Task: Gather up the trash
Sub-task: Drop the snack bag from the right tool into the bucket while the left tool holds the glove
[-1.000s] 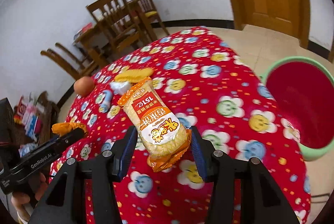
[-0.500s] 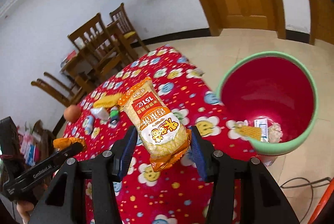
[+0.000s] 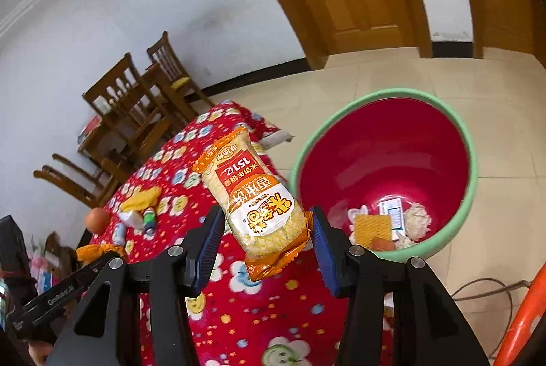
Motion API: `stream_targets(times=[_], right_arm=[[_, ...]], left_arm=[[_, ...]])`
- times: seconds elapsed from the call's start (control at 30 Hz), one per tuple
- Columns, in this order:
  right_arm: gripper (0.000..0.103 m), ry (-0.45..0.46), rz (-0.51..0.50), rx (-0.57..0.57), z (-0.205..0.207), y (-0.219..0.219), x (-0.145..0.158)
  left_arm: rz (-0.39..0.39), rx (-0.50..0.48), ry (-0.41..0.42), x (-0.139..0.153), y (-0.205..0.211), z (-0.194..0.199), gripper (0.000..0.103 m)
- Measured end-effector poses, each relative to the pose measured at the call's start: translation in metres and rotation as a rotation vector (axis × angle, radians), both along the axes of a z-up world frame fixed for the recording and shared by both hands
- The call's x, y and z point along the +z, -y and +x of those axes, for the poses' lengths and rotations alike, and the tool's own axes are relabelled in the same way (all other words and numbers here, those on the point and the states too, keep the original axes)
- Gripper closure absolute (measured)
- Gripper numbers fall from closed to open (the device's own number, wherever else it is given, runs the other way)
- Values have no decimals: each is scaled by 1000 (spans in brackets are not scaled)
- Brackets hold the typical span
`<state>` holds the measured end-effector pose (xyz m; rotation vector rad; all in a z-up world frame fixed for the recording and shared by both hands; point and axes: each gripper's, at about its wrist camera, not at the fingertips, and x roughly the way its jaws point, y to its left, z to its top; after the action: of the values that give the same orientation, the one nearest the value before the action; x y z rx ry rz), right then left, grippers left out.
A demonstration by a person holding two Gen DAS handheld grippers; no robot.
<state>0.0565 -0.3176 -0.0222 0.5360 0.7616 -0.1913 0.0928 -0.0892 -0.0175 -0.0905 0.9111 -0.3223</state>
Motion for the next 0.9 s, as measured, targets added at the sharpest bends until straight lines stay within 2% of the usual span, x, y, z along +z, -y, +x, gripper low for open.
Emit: stream_targets(times=[0.33,0.67,0.9], right_arm=[[51,-31,1,-80,5,30,-11],[49,-101,-10,-161,14,58,-30],[49,-101,9,-183,7,67,-33]], left_arm=[[12,-20,-1,-1,17,9,54],[24,-55,-4,-3,37,18,54],[36,-97,3,-3,56,19,54]])
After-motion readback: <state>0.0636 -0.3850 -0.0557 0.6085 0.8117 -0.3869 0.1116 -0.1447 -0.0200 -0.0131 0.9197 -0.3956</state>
